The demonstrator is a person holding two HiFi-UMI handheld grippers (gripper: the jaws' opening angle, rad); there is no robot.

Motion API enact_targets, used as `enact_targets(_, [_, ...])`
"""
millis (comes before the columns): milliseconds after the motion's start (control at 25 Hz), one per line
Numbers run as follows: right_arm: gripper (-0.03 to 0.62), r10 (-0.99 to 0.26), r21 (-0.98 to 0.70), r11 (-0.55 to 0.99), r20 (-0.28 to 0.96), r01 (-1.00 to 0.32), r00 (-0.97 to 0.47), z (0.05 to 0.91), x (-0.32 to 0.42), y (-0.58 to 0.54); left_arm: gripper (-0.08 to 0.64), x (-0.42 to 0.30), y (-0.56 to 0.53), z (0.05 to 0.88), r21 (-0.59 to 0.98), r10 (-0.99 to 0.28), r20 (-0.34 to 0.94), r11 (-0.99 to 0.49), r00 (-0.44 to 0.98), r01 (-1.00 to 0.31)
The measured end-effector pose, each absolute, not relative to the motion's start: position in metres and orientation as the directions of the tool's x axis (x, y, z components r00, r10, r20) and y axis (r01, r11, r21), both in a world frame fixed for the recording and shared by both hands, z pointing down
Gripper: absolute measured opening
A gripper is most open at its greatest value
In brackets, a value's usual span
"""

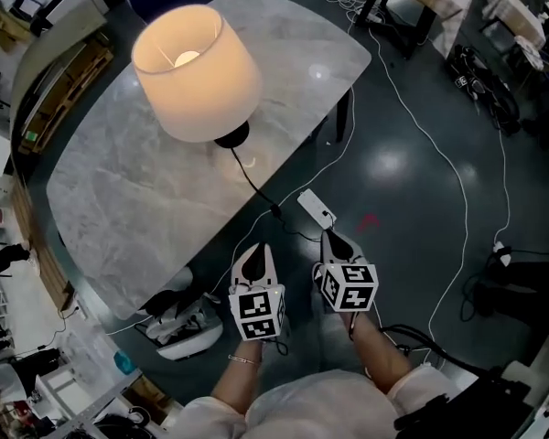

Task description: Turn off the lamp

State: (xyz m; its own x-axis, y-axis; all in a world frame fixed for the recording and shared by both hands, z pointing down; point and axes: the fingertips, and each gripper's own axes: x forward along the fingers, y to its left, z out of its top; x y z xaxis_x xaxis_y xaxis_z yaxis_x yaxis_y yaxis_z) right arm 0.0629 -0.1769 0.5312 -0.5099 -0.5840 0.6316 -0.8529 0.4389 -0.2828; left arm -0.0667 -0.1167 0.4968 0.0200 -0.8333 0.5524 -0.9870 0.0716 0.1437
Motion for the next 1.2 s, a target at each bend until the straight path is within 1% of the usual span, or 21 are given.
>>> enact_targets(160, [-0.002,-0.580,-0.300,0.417,0.639,-0.858,-0.505,0.570,0.067,-0.180,0.008,-0.066,-0.116,0.540,0.142,-0.812,0.583,0.070,0.026,-0.987])
enact_targets(320, [-0.002,-0.574,-0.304,0.404,0.650,-0.863,-0.498,0.619,0.079,-0.177,0.008,-0.062,-0.111,0.595,0.161,-0.787,0.616,0.105,0.017,-0.981])
enact_targets(560, [-0.002,-0.568,-0.356,0.370,0.644,-0.858,-0.512,0.690,0.100,-0.186,0.008,-0.050,-0.121,0.672,0.167,-0.756,0.655,0.125,0.015,-0.978])
enact_targets(800, [-0.002,-0.556,-0.393,0.395,0.617,-0.830,-0.557,0.748,0.095,-0.180,0.008,-0.047,-0.128,0.735,0.158,-0.751,0.659,0.111,0.021,-0.981])
enact_targets(1000, [-0.002,-0.545,-0.386,0.436,0.605,-0.813,-0.580,0.785,0.080,-0.180,0.008,-0.050,-0.132,0.765,0.154,-0.749,0.662,0.118,0.014,-0.981])
enact_targets(1200, [-0.002,-0.514,-0.387,0.476,0.606,-0.790,-0.607,0.807,0.062,-0.183,0.008,-0.054,-0.132,0.768,0.140,-0.745,0.667,0.120,0.004,-0.983])
